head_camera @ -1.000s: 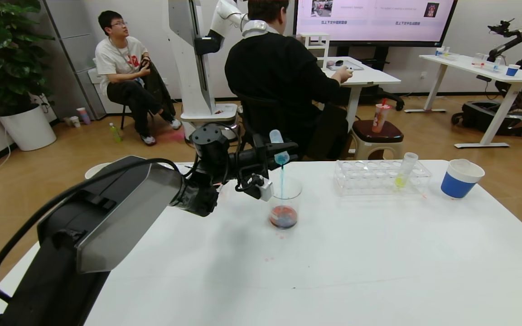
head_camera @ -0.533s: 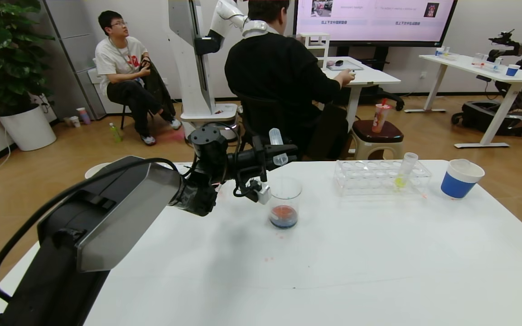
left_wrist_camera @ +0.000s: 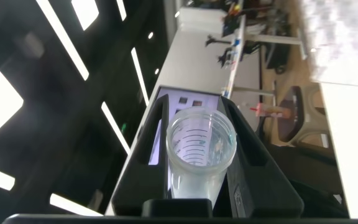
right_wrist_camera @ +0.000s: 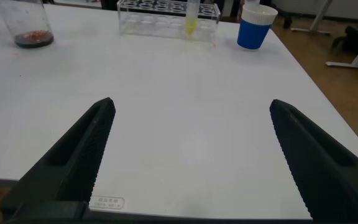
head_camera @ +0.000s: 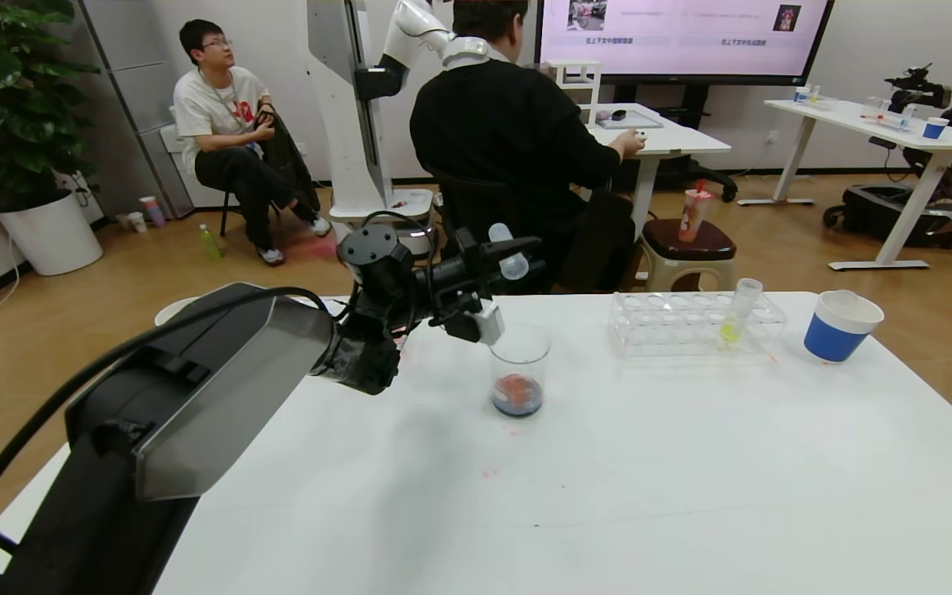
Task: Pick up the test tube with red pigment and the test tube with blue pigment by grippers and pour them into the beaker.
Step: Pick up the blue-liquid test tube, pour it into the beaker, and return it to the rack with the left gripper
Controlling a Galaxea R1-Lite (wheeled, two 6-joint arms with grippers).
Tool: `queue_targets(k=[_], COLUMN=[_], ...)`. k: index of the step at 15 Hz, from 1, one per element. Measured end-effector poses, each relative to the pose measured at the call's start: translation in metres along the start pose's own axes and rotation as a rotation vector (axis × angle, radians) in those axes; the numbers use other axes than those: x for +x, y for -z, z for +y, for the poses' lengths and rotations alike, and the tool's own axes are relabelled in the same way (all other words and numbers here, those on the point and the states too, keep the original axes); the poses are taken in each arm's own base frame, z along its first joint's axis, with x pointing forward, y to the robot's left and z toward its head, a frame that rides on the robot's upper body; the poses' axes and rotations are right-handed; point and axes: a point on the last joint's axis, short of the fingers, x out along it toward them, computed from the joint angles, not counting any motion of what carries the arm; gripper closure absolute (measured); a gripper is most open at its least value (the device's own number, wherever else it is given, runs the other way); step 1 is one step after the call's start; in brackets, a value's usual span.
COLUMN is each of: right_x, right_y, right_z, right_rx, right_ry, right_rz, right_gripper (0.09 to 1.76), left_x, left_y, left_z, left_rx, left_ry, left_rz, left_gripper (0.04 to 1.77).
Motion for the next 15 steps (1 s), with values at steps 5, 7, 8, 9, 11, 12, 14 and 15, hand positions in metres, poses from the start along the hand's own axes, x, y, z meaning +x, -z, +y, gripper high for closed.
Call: queue_targets(k=[5,7,8,9,11,12,14,15], right_x=[0.0,0.0,0.0,0.0,0.0,0.0,0.0,0.0], right_y=[0.0,0.0,0.0,0.0,0.0,0.0,0.0,0.0], right_z=[0.0,0.0,0.0,0.0,0.0,0.0,0.0,0.0], right_rx=[0.0,0.0,0.0,0.0,0.0,0.0,0.0,0.0], right_ry=[0.0,0.0,-0.001,0.0,0.0,0.0,0.0,0.0], right_rz=[0.0,0.0,0.0,0.0,0.0,0.0,0.0,0.0], right_gripper=[0.11,0.11,0.11,0.11,0.11,0.11,0.11,0.11], left_x=[0.02,0.023,0.022,0.02,0.012,0.008,0.003,0.001], left_y=[-0.023,-0.028,-0.028,-0.026,-0.028,-0.031,-0.04,-0.043], left_z=[0.036,0.051,0.057,0.062,0.065,0.067,0.076,0.081], left_rx=[-0.404,-0.541,-0.602,-0.687,-0.835,-0.911,-1.051,-1.102], left_ry=[-0.463,-0.622,-0.683,-0.727,-0.755,-0.77,-0.805,-0.826], left_rz=[0.476,0.66,0.756,0.849,1.008,1.054,1.108,1.131], left_gripper=[1.27,1.27,1.27,1.27,1.27,1.27,1.27,1.27])
